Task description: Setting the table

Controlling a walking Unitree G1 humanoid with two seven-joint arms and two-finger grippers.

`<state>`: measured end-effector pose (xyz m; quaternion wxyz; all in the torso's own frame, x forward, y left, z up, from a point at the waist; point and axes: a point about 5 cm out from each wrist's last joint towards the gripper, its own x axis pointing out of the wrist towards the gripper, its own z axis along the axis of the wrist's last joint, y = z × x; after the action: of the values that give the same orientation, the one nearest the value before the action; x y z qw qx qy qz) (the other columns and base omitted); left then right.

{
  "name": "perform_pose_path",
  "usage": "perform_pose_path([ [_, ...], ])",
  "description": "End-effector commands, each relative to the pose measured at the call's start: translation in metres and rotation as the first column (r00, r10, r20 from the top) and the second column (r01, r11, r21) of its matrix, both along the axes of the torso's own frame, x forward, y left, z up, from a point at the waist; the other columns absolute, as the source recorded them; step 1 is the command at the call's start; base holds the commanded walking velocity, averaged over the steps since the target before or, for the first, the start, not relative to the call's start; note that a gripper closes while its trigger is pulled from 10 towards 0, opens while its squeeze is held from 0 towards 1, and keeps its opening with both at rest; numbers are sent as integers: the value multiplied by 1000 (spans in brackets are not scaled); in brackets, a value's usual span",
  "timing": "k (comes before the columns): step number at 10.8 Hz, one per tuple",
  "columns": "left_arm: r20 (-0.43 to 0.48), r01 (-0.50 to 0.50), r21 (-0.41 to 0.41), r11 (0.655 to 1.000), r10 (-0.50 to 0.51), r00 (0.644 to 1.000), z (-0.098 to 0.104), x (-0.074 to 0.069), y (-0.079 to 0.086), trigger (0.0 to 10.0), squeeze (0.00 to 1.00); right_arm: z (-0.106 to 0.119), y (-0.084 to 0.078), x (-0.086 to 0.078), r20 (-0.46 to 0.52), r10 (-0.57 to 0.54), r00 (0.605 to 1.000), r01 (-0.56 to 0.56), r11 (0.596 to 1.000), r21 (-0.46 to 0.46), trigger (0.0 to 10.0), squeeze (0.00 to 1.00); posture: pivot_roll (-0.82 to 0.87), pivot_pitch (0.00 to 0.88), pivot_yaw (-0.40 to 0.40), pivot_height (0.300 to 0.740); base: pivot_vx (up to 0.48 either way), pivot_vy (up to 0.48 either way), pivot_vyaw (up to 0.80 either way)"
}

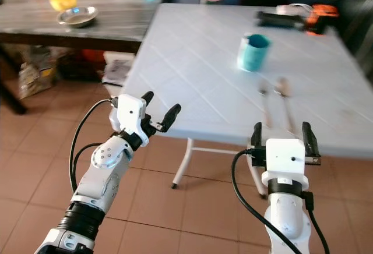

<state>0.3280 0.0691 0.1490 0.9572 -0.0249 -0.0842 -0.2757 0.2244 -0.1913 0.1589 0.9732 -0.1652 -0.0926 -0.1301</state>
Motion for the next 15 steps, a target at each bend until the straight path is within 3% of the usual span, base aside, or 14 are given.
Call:
perform_pose_path([
  [1,-9,8,2,1000,-8,1000,-1,-2,0,10000,0,-2,-1,0,-5,-7,1000,7,1000,-1,10000,0,23,112,41,740,322,0,0],
  [10,-36,48,29,998,-47,998,-9,-8,-1,10000,0,-2,0,0,0,-16,1000,16,1000,-12,10000,0,21,112,37,740,314,0,0],
  [15,-78,29,57,998,-24,997,-17,-9,7,10000,0,-3,0,-2,-11,-9,1000,9,1000,-10,10000,0,15,116,27,740,0,0,0],
])
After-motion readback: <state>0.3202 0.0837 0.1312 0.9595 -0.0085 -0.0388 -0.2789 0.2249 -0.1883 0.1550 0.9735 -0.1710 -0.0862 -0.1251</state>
